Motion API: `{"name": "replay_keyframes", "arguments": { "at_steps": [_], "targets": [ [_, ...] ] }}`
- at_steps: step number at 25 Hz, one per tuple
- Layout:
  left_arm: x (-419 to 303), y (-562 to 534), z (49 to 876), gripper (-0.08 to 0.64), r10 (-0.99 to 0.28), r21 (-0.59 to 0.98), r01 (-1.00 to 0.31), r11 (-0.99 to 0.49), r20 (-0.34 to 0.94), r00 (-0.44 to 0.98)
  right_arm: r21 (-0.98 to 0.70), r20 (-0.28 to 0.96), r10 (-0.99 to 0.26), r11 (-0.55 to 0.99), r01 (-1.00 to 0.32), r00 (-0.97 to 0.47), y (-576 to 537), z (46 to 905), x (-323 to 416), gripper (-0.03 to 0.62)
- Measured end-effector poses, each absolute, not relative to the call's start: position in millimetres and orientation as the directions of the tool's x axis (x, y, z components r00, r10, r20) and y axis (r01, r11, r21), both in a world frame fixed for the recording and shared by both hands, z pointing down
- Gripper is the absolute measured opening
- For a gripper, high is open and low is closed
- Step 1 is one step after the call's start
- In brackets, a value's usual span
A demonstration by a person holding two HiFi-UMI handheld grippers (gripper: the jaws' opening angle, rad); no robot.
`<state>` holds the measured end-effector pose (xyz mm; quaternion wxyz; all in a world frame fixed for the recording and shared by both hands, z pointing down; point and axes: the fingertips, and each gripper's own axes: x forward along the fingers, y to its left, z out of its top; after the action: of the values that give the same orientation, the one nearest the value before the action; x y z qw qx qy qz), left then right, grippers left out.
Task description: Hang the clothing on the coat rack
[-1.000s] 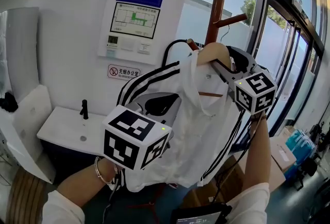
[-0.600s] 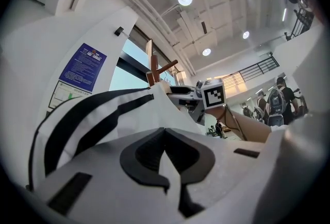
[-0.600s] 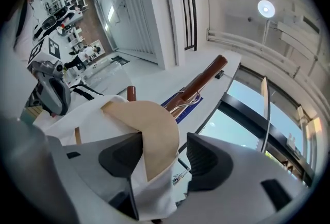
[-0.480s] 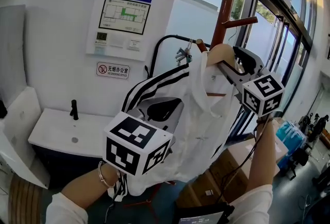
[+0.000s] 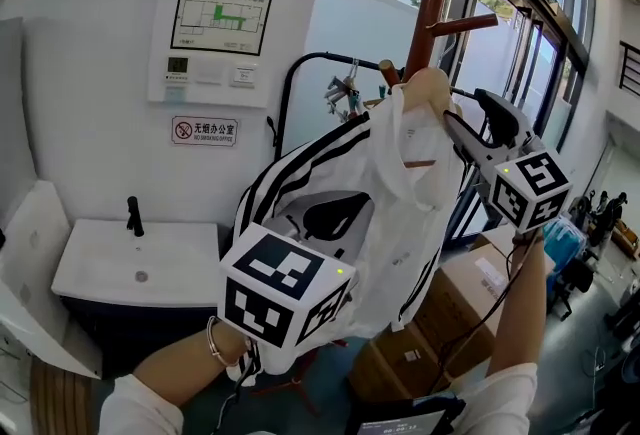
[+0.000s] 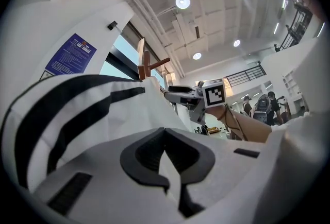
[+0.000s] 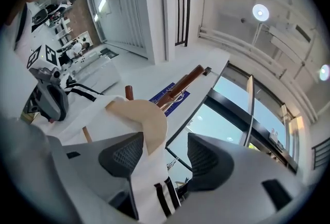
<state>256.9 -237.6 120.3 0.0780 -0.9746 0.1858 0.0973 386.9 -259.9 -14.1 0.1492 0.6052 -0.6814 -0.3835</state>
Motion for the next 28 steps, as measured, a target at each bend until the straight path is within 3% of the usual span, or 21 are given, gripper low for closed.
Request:
{"name": "replay_keyframes", "arguments": {
  "at_steps": [8, 14, 18, 23, 28],
  "targets": [
    [263, -238, 142, 0.008, -0.314, -0.101, -0.337, -0.936, -0.187, 0.931, 0.634, -0.295, -0.946, -0.088, -0.768, -0.134, -246, 29, 397, 0.275],
    [260, -233, 171, 0.008, -0.299, -0.088, -0.319, -0.944, -0.188, 0.936, 0.476, -0.292, -0.956, -0.175, -0.862, 0.033, -240, 87, 402, 0.259],
    [266, -223, 194, 0.008, -0.282, -0.097, -0.302, -0.948, -0.175, 0.943, 0.345, -0.294, -0.942, -0.263, -0.901, 0.163, -224, 129, 415, 0.174],
    [275, -213, 231, 0.008, -0.277, -0.062, -0.285, -0.956, -0.12, 0.953, 0.303, -0.2, -0.929, -0.362, -0.882, 0.312, -207, 202, 431, 0.115],
    [281, -214, 247, 0.008, -0.34, -0.047, -0.347, -0.937, -0.116, 0.933, 0.246, -0.156, -0.892, -0.452, -0.858, 0.425, -184, 251, 445, 0.04]
  ]
}}
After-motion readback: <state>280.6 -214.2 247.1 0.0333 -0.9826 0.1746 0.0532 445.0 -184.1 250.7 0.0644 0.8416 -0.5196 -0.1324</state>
